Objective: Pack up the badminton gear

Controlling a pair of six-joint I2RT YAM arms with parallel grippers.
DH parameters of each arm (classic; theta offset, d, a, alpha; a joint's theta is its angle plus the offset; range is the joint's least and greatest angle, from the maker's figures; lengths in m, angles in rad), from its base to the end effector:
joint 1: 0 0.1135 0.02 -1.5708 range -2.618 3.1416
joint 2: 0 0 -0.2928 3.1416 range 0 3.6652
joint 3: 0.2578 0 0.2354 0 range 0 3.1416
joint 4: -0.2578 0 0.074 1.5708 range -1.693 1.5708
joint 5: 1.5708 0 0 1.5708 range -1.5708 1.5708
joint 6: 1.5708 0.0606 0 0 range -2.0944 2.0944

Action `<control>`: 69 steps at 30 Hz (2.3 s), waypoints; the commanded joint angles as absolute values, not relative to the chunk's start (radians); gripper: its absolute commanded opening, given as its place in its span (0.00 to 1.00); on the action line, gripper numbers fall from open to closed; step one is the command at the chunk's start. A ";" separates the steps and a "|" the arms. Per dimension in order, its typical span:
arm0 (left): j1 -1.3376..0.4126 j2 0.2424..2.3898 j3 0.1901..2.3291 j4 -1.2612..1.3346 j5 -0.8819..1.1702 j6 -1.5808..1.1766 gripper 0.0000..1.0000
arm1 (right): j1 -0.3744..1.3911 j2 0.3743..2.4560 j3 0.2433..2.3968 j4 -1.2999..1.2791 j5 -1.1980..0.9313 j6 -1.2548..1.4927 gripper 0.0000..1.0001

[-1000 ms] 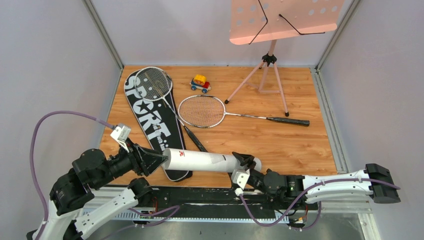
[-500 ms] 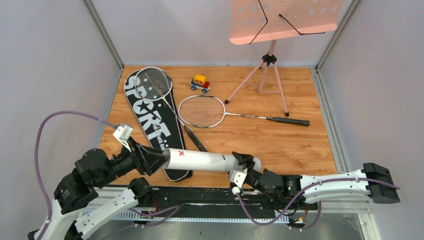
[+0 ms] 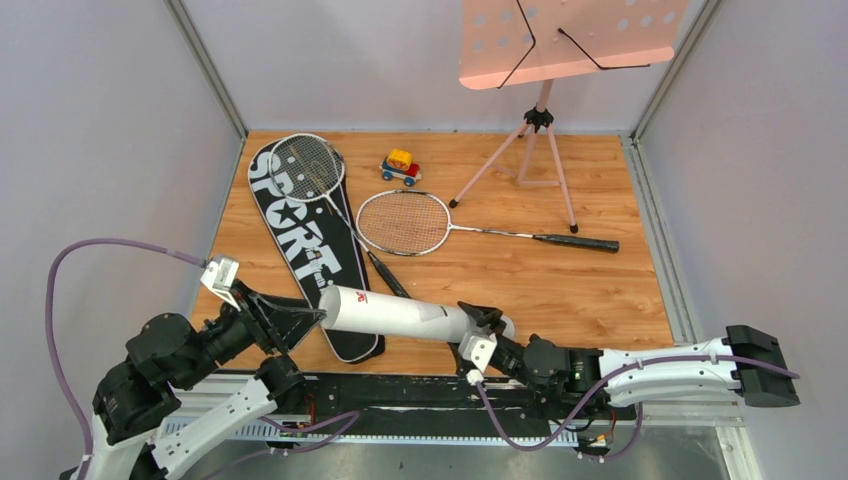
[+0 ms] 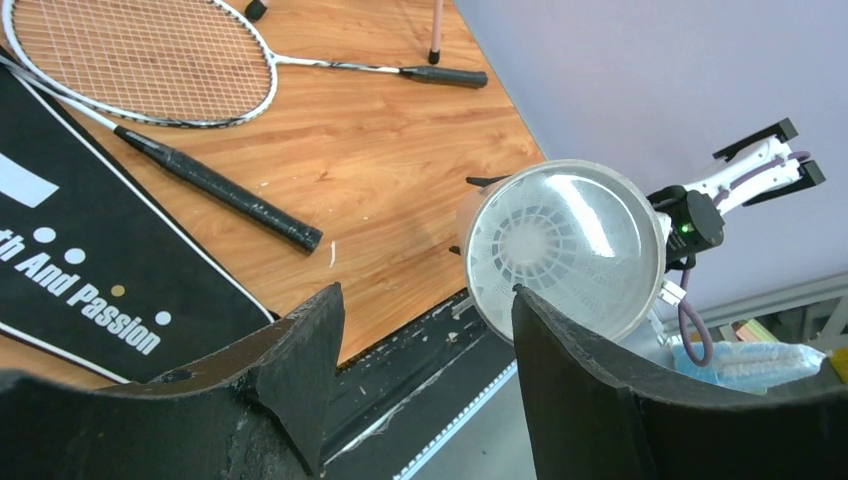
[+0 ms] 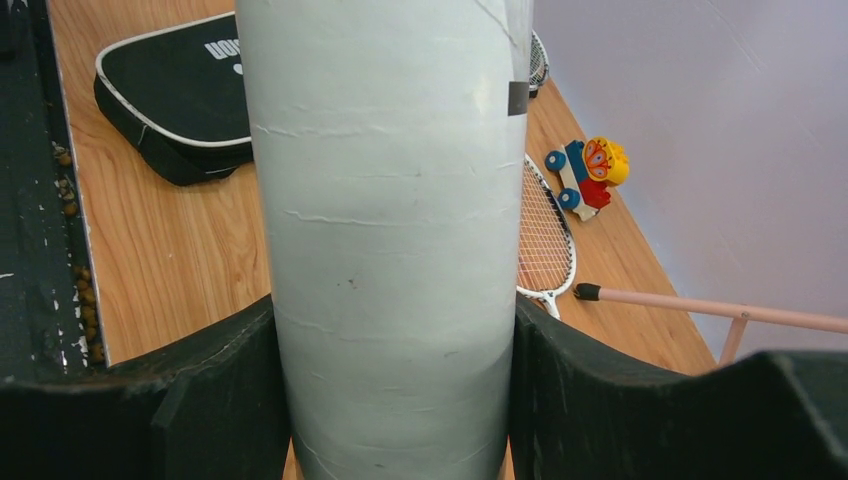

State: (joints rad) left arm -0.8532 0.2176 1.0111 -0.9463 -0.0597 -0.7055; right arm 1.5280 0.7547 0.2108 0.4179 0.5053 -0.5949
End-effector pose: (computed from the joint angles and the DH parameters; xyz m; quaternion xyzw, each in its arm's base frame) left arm -0.0079 0.0145 0.3606 0.0366 0.7580 -0.4413 0.4789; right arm 0.0361 0.1572 0.2317 -0.5536 0.4985 0.1205 0.6561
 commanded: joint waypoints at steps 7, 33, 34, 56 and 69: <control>-0.851 0.214 0.958 -0.903 -0.032 -0.722 0.71 | 1.524 0.820 0.317 0.566 0.437 -0.513 0.16; -0.851 0.437 1.000 -0.911 -0.551 -0.365 1.00 | 1.085 1.014 0.539 -0.165 0.521 0.996 0.18; -0.851 0.434 0.989 -0.885 -0.537 -0.355 1.00 | 1.085 1.007 0.535 -0.197 0.557 1.076 0.15; -0.851 0.447 0.872 -0.807 -0.482 -0.308 1.00 | 0.871 1.205 0.580 -1.063 0.520 2.446 0.66; -0.851 0.480 0.879 -0.832 -0.549 -0.324 1.00 | 0.872 1.142 0.712 -1.184 0.508 2.249 0.92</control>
State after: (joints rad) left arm -0.8520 0.4583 0.8764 -0.8478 -0.5072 -0.3271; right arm 0.8753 1.1622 0.6533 -1.1336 0.5297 2.0571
